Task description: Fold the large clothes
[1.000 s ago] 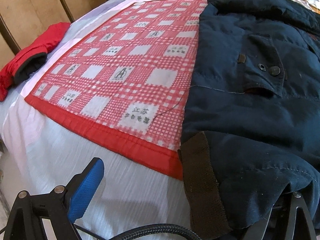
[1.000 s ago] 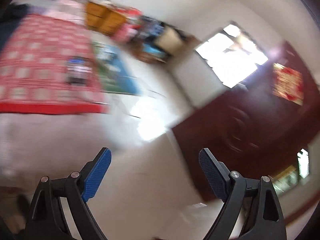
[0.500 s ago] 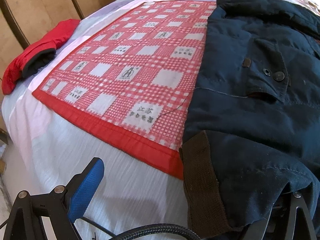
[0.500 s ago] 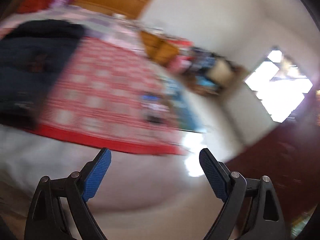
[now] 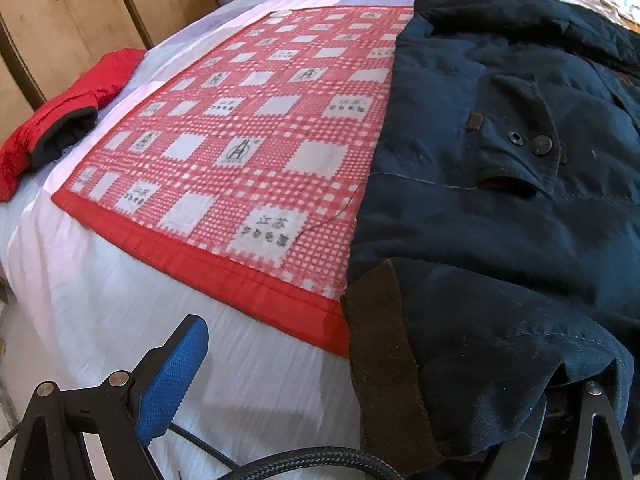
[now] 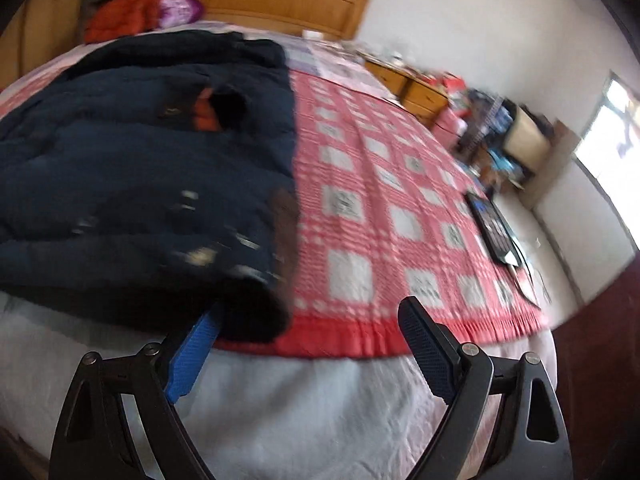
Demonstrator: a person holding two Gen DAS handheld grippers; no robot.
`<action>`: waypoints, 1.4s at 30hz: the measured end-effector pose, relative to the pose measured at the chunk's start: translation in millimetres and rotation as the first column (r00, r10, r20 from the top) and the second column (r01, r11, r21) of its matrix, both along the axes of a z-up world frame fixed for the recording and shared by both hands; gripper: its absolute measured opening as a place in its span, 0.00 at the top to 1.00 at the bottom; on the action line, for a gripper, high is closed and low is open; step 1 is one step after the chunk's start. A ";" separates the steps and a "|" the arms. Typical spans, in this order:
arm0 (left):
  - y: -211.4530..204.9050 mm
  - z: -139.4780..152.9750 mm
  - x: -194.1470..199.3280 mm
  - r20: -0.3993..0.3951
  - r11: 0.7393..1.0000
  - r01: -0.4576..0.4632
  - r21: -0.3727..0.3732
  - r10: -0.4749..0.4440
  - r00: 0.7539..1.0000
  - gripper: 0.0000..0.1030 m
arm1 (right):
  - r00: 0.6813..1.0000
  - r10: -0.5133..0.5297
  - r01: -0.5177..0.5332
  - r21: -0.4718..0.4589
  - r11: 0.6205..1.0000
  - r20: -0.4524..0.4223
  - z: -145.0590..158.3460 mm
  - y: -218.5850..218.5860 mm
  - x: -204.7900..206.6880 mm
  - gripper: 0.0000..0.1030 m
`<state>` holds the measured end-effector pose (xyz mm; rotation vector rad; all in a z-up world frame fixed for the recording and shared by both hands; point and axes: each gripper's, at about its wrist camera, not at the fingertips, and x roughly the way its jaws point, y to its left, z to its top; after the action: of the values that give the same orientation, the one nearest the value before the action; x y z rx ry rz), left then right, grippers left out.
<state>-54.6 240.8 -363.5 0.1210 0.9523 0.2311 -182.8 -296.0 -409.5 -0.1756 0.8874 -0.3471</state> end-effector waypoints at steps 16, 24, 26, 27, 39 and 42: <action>21.9 -18.5 20.1 0.034 0.983 -0.138 -0.124 0.143 0.989 0.15 | 0.995 -0.080 0.061 0.263 0.963 0.060 -6.6 -51.4 25.9 0.81; 30.8 -7.5 6.5 0.063 0.991 -0.060 -0.116 0.068 0.996 0.43 | 0.998 -0.046 0.033 0.245 0.969 0.050 1.1 -43.8 20.4 0.81; 22.9 -2.0 4.1 0.078 0.991 -0.030 -0.133 0.041 0.996 0.63 | 0.998 -0.042 0.030 0.228 0.973 0.045 1.9 -39.3 18.7 0.81; 16.8 0.1 1.5 0.085 0.992 -0.002 -0.129 0.013 0.996 0.75 | 0.998 -0.040 0.029 0.223 0.974 0.043 3.3 -38.3 18.3 0.81; 11.9 32.1 -12.0 0.166 0.993 0.085 -0.084 -0.070 0.984 0.87 | 0.993 -0.073 0.052 0.216 0.975 0.092 30.1 -38.5 13.1 0.82; 12.3 52.3 -18.4 0.215 0.992 0.089 -0.086 -0.069 0.974 0.86 | 0.988 -0.082 0.055 0.195 0.979 0.133 49.5 -36.0 6.3 0.85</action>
<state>-73.0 253.0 -311.1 0.0450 0.7435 0.1214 -176.5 -332.0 -360.0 0.0566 0.7831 -0.3324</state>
